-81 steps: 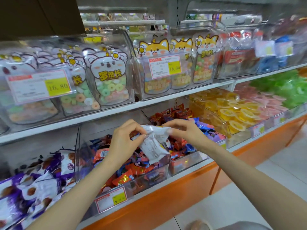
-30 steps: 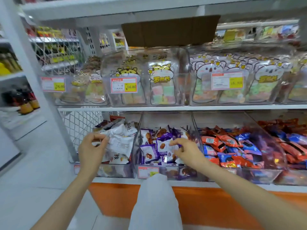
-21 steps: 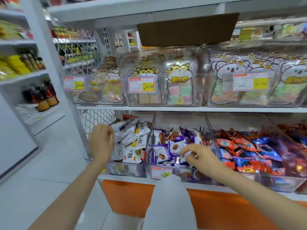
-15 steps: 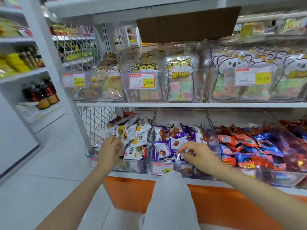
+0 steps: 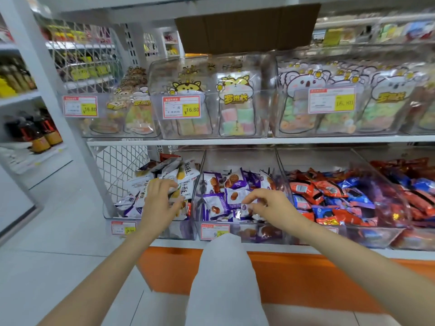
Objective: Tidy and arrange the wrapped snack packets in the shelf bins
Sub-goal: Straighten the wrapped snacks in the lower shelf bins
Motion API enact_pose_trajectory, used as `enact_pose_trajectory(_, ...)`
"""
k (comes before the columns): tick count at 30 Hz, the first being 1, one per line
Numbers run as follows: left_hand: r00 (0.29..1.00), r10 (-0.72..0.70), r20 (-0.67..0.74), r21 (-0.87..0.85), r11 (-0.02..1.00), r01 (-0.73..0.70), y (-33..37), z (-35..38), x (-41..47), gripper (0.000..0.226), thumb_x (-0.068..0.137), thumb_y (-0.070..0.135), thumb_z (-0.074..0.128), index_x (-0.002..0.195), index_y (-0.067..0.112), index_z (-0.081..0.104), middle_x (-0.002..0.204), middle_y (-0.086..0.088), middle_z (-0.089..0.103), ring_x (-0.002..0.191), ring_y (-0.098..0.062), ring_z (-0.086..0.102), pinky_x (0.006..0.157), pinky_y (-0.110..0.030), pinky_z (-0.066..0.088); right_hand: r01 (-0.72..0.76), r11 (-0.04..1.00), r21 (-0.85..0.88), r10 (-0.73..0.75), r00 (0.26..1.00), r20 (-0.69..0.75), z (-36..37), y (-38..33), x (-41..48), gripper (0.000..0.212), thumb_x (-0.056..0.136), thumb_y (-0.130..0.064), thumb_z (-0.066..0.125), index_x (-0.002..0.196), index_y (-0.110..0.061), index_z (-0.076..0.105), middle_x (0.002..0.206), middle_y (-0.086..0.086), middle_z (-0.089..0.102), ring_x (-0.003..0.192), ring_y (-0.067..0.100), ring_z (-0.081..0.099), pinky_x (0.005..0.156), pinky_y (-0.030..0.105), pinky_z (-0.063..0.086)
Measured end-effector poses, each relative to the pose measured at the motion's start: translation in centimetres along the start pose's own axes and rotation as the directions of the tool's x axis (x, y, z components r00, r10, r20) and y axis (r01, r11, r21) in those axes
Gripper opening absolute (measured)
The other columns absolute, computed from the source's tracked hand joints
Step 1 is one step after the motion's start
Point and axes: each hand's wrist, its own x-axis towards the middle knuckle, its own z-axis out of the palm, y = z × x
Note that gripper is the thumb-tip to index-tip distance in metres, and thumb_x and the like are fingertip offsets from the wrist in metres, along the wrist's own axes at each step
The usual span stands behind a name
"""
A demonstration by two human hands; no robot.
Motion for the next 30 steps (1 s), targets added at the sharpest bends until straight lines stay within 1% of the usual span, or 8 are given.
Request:
enact_pose_trajectory(5, 0.999, 0.046, -0.009, -0.101, 0.994, -0.047, 4.9, 2.6, 1.1, 0.021, 0.085, 0.011, 0.063, 0.104, 0.009, 0.057, 0.109, -0.004, 0.054, 0.106, -0.015, 0.045, 0.085, -0.018, 0.029, -0.028, 0.999, 0.019, 0.029, 0.999, -0.040, -1.8, 1.6, -1.1, 0.020, 0.091, -0.004, 0.056, 0.094, -0.019, 0.068, 0.084, -0.006, 0.063, 0.073, 0.014, 0.060, 0.059, 0.016, 0.048)
enact_pose_trajectory(8, 0.993, 0.115, -0.016, -0.180, 0.977, -0.116, 8.3, 4.0, 1.6, 0.018, 0.085, 0.008, 0.061, 0.103, 0.010, 0.057, 0.103, 0.002, 0.052, 0.096, -0.005, 0.041, 0.082, -0.017, 0.032, -0.027, 0.999, 0.021, 0.028, 0.998, -0.061, -3.4, 2.7, -2.3, 0.019, 0.091, 0.000, 0.055, 0.096, -0.013, 0.068, 0.072, -0.014, 0.054, 0.057, -0.003, 0.054, 0.052, 0.010, 0.040)
enact_pose_trajectory(12, 0.971, 0.223, 0.090, -0.328, 0.927, -0.183, 14.7, 6.5, 2.1, 0.017, 0.089, 0.010, 0.056, 0.106, 0.012, 0.057, 0.103, 0.005, 0.052, 0.093, -0.004, 0.049, 0.079, -0.017, 0.039, -0.061, 0.998, 0.032, 0.064, 0.993, -0.102, -5.7, 5.0, -3.6, 0.017, 0.091, -0.002, 0.056, 0.093, -0.014, 0.067, 0.061, -0.010, 0.051, 0.044, 0.003, 0.041, 0.047, 0.010, 0.034)
enact_pose_trajectory(16, 0.946, 0.281, 0.161, -0.491, 0.854, -0.170, 21.1, 9.8, 2.3, 0.020, 0.091, 0.010, 0.053, 0.110, 0.015, 0.054, 0.097, 0.007, 0.058, 0.082, -0.001, 0.053, 0.076, -0.022, 0.047, -0.092, 0.994, 0.062, 0.106, 0.956, -0.273, -8.7, 7.7, -4.8, 0.019, 0.088, -0.002, 0.060, 0.089, -0.020, 0.069, 0.078, -0.012, 0.063, 0.071, 0.013, 0.058, 0.064, 0.019, 0.045)
enact_pose_trajectory(19, 0.934, 0.271, 0.235, -0.628, 0.775, -0.067, 26.3, 12.8, 2.6, 0.020, 0.091, 0.009, 0.054, 0.110, 0.014, 0.050, 0.091, 0.014, 0.056, 0.077, 0.000, 0.055, 0.070, -0.016, 0.045, -0.145, 0.984, 0.109, 0.177, 0.892, -0.416, -11.9, 10.5, -6.5, 0.024, 0.088, 0.001, 0.059, 0.088, -0.021, 0.069, 0.088, -0.006, 0.068, 0.075, 0.020, 0.061, 0.065, 0.018, 0.047)
enact_pose_trajectory(23, 0.842, 0.257, 0.474, -0.737, 0.639, 0.220, 32.7, 16.8, 3.3, 0.017, 0.092, 0.005, 0.054, 0.088, 0.021, 0.049, 0.084, 0.001, 0.057, 0.056, 0.003, 0.059, 0.055, -0.014, 0.046, -0.215, 0.966, 0.142, 0.256, 0.748, -0.613, -16.4, 14.5, -9.1, 0.028, 0.088, 0.004, 0.054, 0.086, -0.022, 0.066, 0.084, 0.001, 0.067, 0.075, 0.029, 0.061, 0.064, 0.023, 0.046)
enact_pose_trajectory(26, 0.815, 0.340, 0.468, -0.725, 0.675, 0.135, 35.9, 20.0, 3.9, 0.021, 0.092, 0.006, 0.056, 0.085, 0.025, 0.049, 0.084, 0.005, 0.055, 0.060, 0.005, 0.053, 0.063, -0.021, 0.045, -0.252, 0.955, 0.156, 0.288, 0.656, -0.698, -19.2, 17.0, -10.8, 0.027, 0.088, 0.005, 0.053, 0.085, -0.019, 0.066, 0.086, 0.006, 0.067, 0.074, 0.019, 0.060, 0.061, 0.013, 0.043)
enact_pose_trajectory(30, 0.803, 0.398, 0.443, -0.710, 0.703, 0.043, 39.6, 22.5, 5.6, 0.008, 0.092, 0.008, 0.055, 0.095, 0.015, 0.054, 0.092, 0.004, 0.057, 0.070, 0.000, 0.051, 0.069, -0.013, 0.043, -0.302, 0.936, 0.184, 0.329, 0.558, -0.761, -22.4, 20.1, -11.8, 0.022, 0.091, -0.001, 0.055, 0.085, -0.018, 0.067, 0.085, 0.005, 0.068, 0.064, 0.018, 0.060, 0.057, 0.022, 0.049)
